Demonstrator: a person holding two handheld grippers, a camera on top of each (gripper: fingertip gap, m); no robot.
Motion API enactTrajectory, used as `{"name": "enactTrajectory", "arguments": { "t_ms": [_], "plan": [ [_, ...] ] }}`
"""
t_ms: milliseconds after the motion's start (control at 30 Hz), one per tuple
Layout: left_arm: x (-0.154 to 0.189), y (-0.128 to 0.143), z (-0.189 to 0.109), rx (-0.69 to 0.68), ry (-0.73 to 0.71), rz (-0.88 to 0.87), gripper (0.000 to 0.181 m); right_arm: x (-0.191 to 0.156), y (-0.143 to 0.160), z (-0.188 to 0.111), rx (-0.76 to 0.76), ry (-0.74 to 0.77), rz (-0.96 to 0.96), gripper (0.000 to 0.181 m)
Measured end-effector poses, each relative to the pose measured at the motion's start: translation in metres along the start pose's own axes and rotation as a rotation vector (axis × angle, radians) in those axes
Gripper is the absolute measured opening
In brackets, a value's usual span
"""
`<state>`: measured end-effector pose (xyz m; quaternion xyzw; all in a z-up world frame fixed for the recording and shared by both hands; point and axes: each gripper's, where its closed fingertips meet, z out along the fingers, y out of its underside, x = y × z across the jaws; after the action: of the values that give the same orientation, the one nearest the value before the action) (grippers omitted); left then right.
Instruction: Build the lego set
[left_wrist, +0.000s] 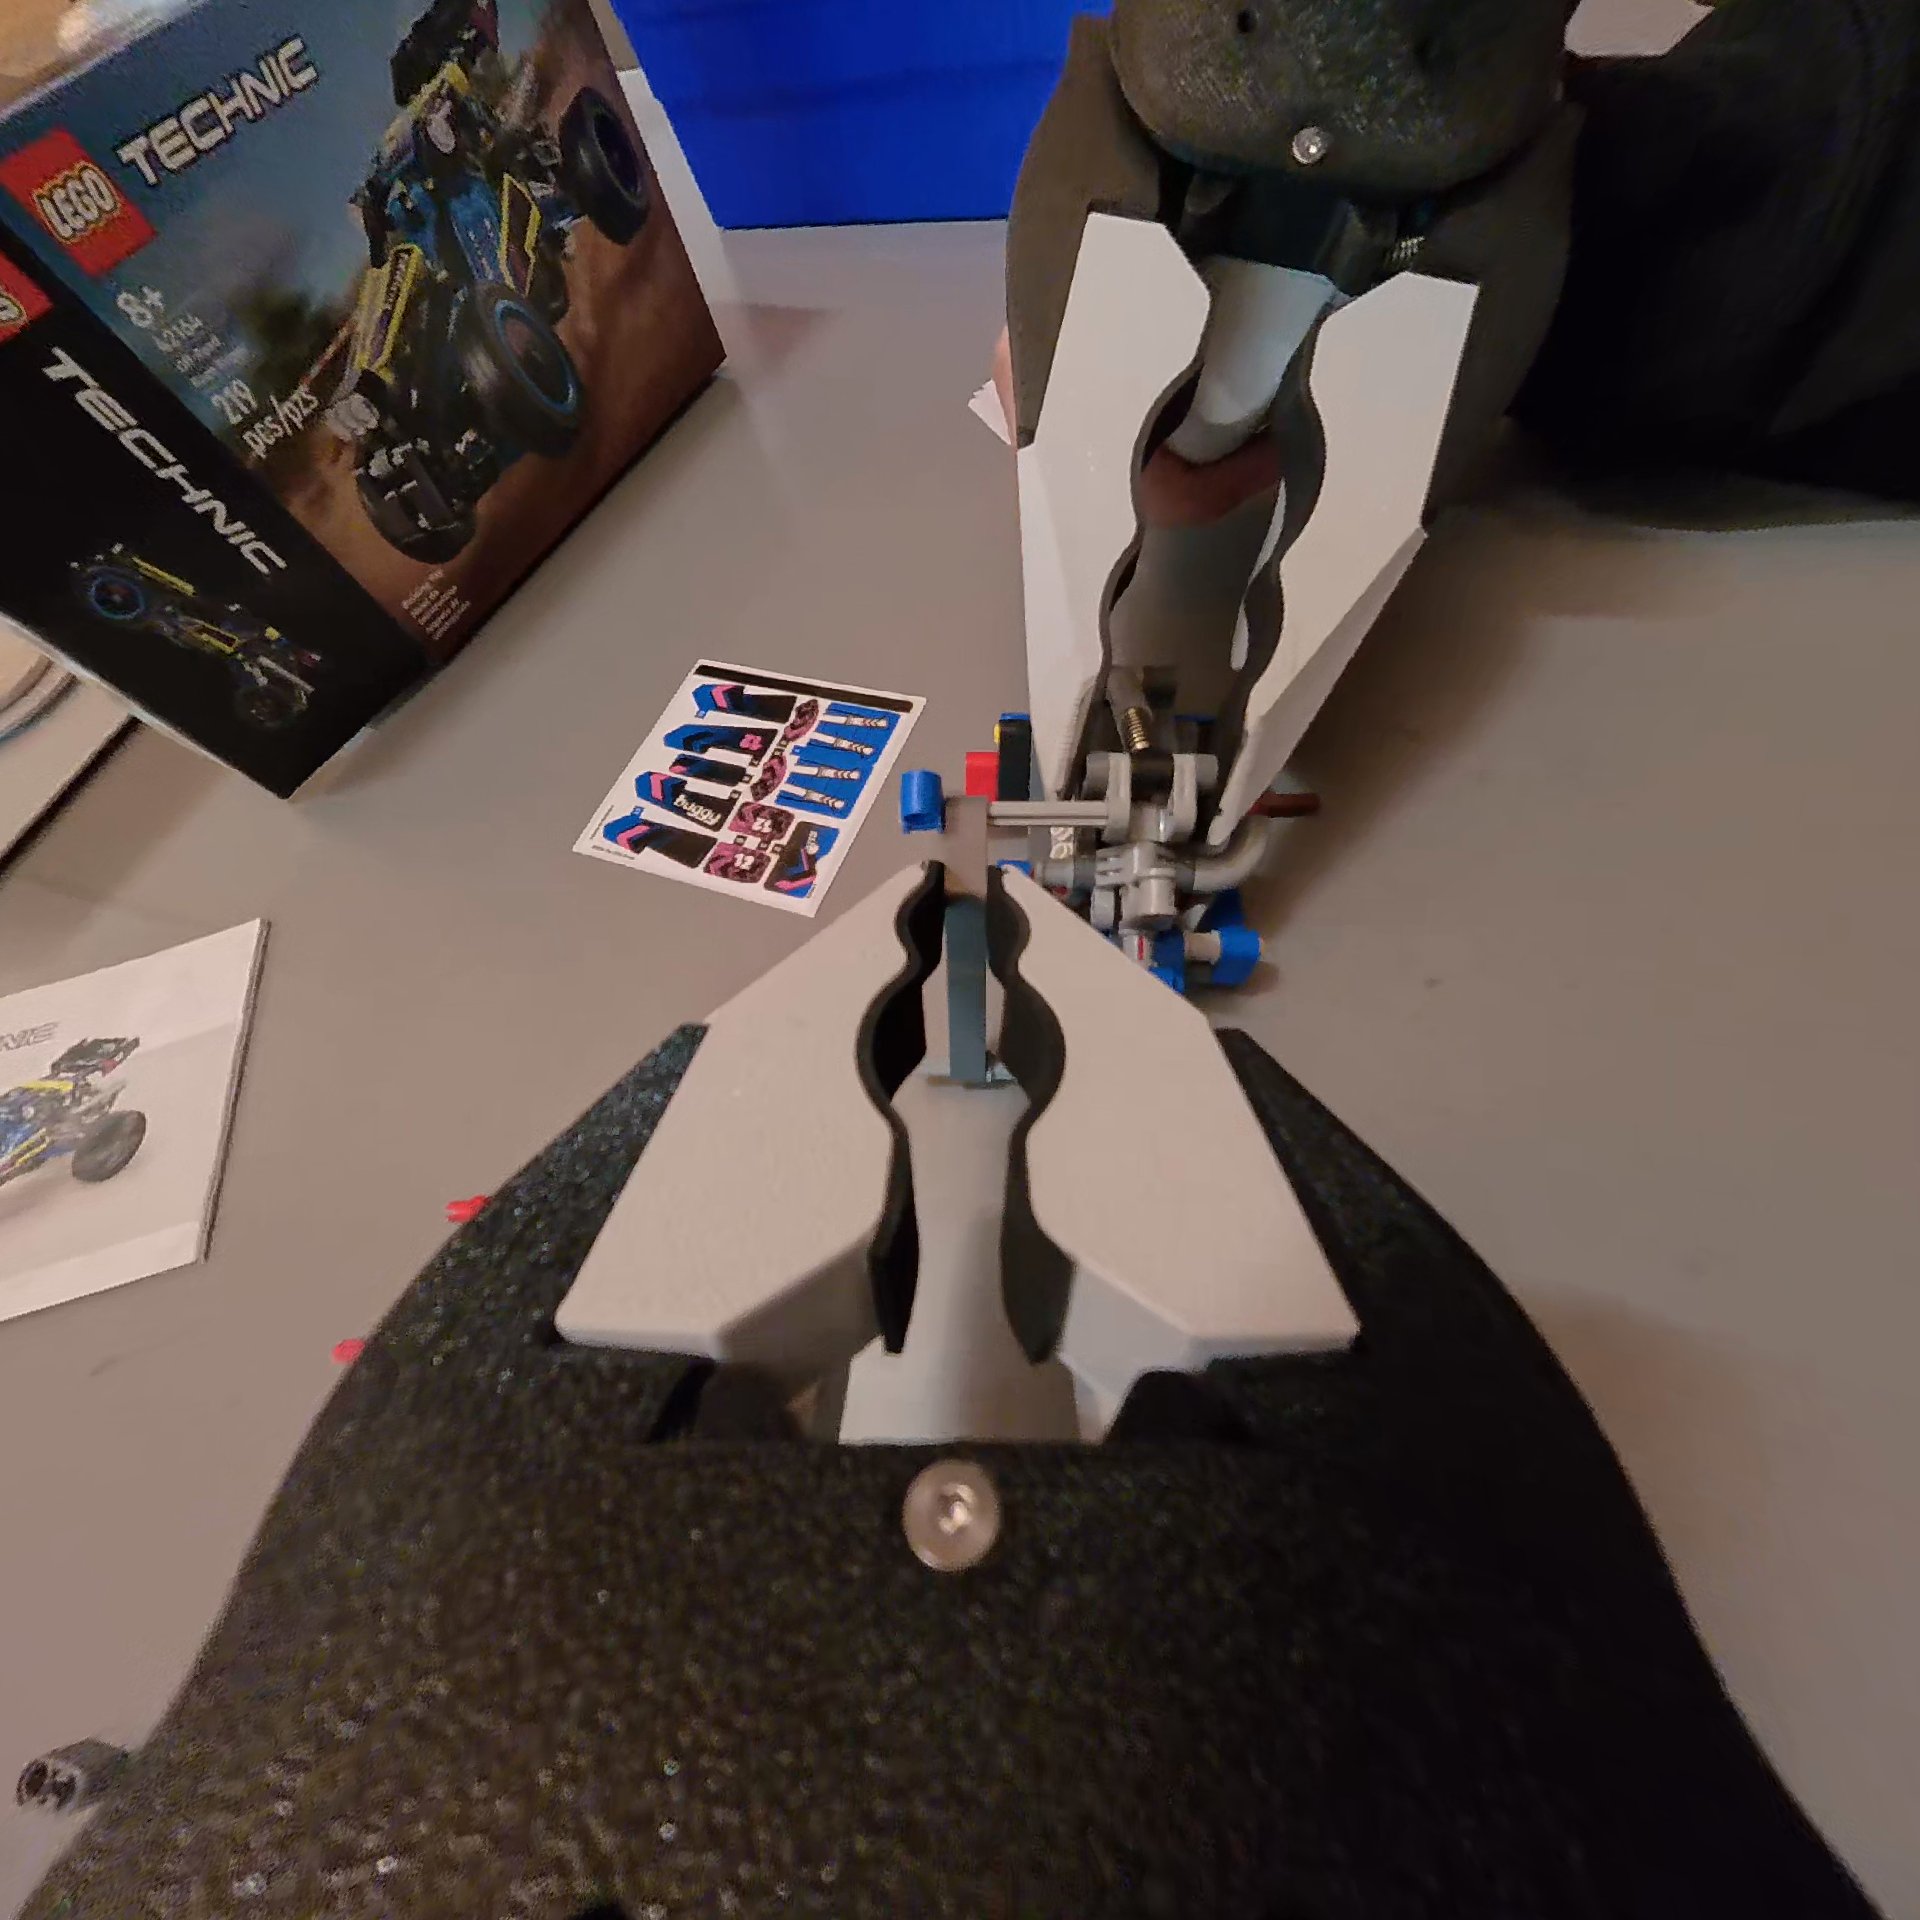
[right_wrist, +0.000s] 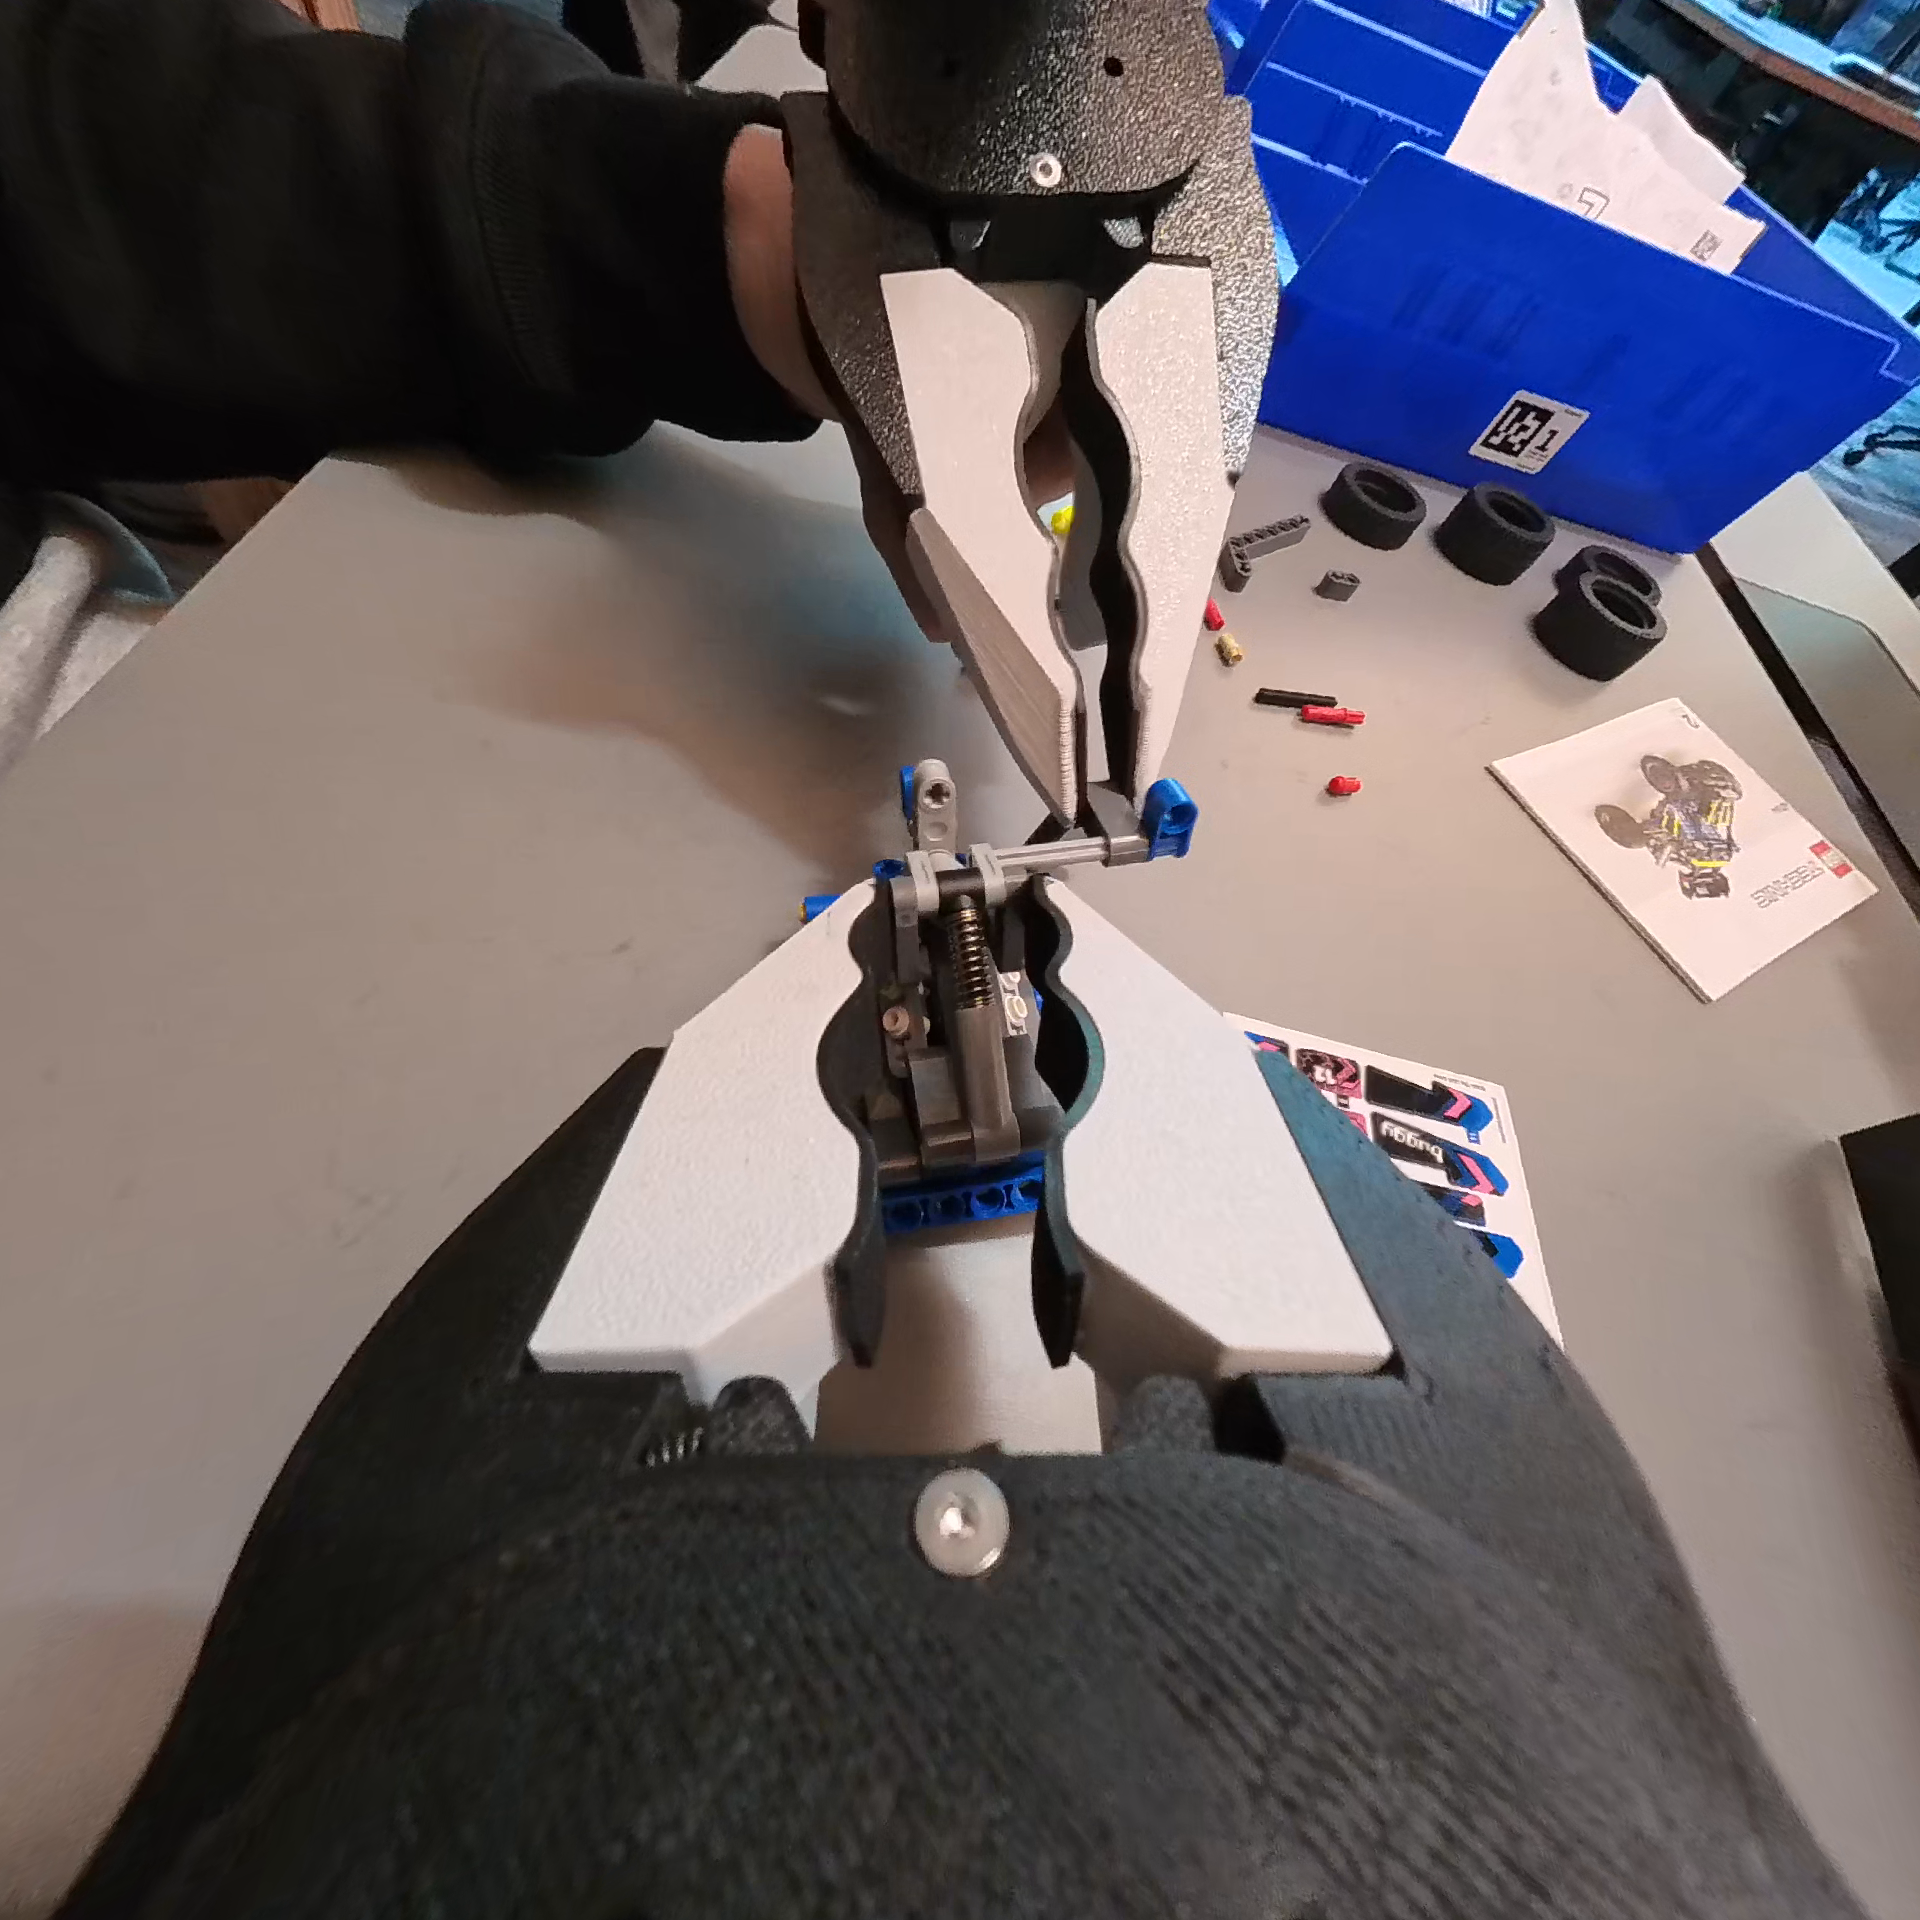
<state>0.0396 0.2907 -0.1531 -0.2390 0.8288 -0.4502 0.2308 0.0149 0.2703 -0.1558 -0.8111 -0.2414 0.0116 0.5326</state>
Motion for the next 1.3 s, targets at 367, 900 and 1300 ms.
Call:
{"name": "enactTrajectory", "arguments": {
  "t_ms": [367, 900, 1300],
  "plan": [
    [-0.0021, 0.0035, -0.0003, -0.009, 0.02, -0.046, 0.005, 0.003, -0.0003, 0.0026, 0.03, -0.013, 0.063, 0.023],
    [-0.0017, 0.0058, -0.0036, -0.104, 0.033, -0.115, 0.005, 0.0056, -0.003, 0.004, 0.043, 0.007, 0.046, 0.023],
    [-0.0089, -0.0034, -0.0032, -0.035, -0.081, 0.104, 0.005, 0.009, -0.0033, 0.0019, 0.053, 0.02, 0.054, 0.023]
  ]
}}
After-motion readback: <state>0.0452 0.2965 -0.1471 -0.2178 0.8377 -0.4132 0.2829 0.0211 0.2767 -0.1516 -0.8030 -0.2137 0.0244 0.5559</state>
